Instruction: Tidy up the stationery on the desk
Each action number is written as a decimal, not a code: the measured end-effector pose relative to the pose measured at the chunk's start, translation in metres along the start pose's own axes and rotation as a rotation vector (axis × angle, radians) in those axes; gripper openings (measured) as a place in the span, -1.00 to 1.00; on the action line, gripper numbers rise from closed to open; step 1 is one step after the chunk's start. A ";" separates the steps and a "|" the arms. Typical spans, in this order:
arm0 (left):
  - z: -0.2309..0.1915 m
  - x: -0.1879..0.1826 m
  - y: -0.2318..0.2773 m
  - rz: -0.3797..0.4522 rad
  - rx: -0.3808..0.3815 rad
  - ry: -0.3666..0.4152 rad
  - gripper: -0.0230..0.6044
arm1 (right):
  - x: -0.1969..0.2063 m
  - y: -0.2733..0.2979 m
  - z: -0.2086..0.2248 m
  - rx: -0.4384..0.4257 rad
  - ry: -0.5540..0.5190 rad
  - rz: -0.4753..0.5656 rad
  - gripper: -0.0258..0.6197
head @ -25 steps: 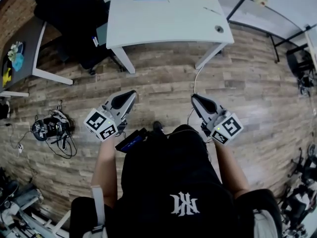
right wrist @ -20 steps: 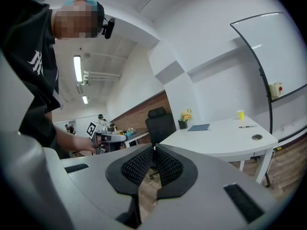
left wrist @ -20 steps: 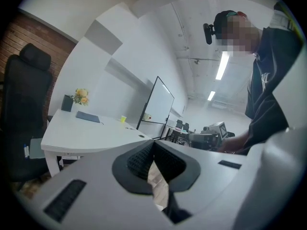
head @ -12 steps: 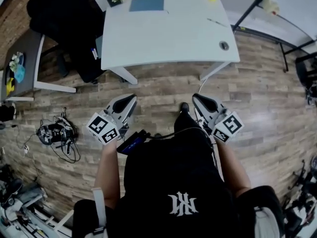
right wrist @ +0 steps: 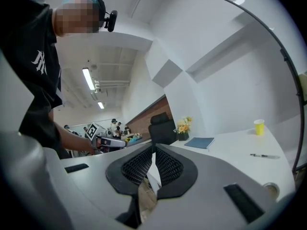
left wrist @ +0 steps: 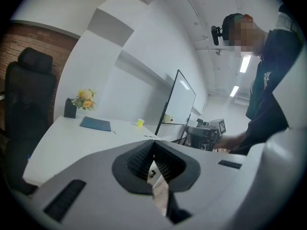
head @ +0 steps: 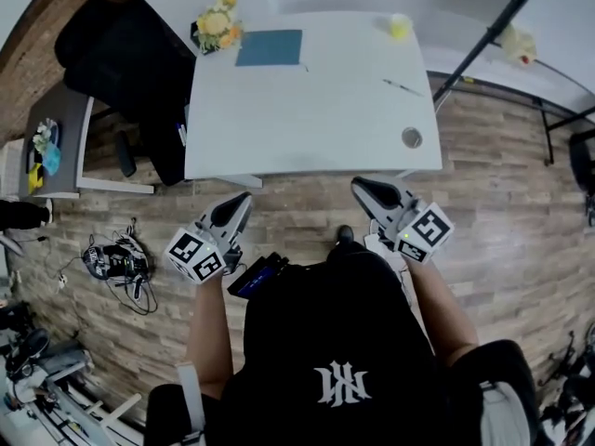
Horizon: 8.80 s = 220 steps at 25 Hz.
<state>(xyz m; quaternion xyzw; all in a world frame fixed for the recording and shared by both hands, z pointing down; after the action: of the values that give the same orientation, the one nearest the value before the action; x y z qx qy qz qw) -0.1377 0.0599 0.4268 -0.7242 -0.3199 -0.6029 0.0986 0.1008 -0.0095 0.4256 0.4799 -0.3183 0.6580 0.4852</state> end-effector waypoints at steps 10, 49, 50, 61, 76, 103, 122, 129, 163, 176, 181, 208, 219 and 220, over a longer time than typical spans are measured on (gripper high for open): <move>-0.026 -0.027 0.067 -0.056 -0.117 -0.031 -0.92 | -0.022 0.007 0.087 -0.026 -0.016 -0.016 -0.78; -0.357 0.011 0.260 0.071 -0.484 -0.776 -0.68 | -0.038 0.402 0.377 -0.203 -0.306 -0.639 -0.61; -0.361 0.013 0.261 0.076 -0.499 -0.788 -0.66 | -0.033 0.410 0.381 -0.212 -0.311 -0.661 -0.61; -0.381 0.013 0.276 0.135 -0.571 -0.895 -0.44 | 0.009 0.475 0.411 -0.256 -0.304 -0.841 -0.55; -0.388 0.021 0.289 0.104 -0.594 -0.983 -0.40 | 0.034 0.483 0.418 -0.256 -0.289 -0.907 -0.55; -0.343 0.032 0.299 -0.383 -0.376 -0.523 -0.40 | 0.067 0.335 0.370 -0.045 -0.064 -0.947 -0.55; -0.239 0.062 0.306 -0.637 -0.143 -0.226 -0.41 | 0.105 0.195 0.296 0.067 0.002 -0.935 -0.56; -0.209 0.075 0.296 -0.674 -0.111 -0.188 -0.40 | 0.117 0.165 0.271 0.087 0.018 -0.929 -0.56; -0.151 0.098 0.275 -0.660 -0.140 0.020 -0.41 | 0.134 0.104 0.210 0.049 -0.063 -0.885 -0.55; -0.095 -0.005 0.286 -0.397 0.028 0.150 -0.67 | 0.009 0.095 0.231 0.140 -0.146 -0.525 -0.55; -0.060 -0.064 0.279 -0.213 0.091 0.226 -0.81 | -0.048 0.086 0.214 0.143 -0.186 -0.347 -0.55; 0.069 -0.130 0.251 0.003 0.238 0.310 -0.92 | -0.127 0.004 0.130 0.198 -0.311 -0.062 -0.59; 0.041 -0.120 0.345 -0.114 0.367 0.345 -0.92 | -0.103 -0.028 0.239 0.412 -0.308 -0.216 -0.57; 0.037 -0.117 0.356 -0.129 0.379 0.344 -0.92 | -0.099 -0.030 0.250 0.426 -0.305 -0.236 -0.57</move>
<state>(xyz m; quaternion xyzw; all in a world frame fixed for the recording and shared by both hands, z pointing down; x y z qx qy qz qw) 0.0912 -0.2373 0.3942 -0.5578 -0.4509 -0.6516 0.2468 0.2164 -0.2536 0.4153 0.6980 -0.1841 0.5693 0.3934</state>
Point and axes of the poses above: the fingertips, and each gripper's own axes: y forward along the fingers, z to its right, x out of its underside, the point moved 3 cm from there along -y, backward along the fingers, and after that the axes turned 4 degrees about y, right-handed, at the moved point
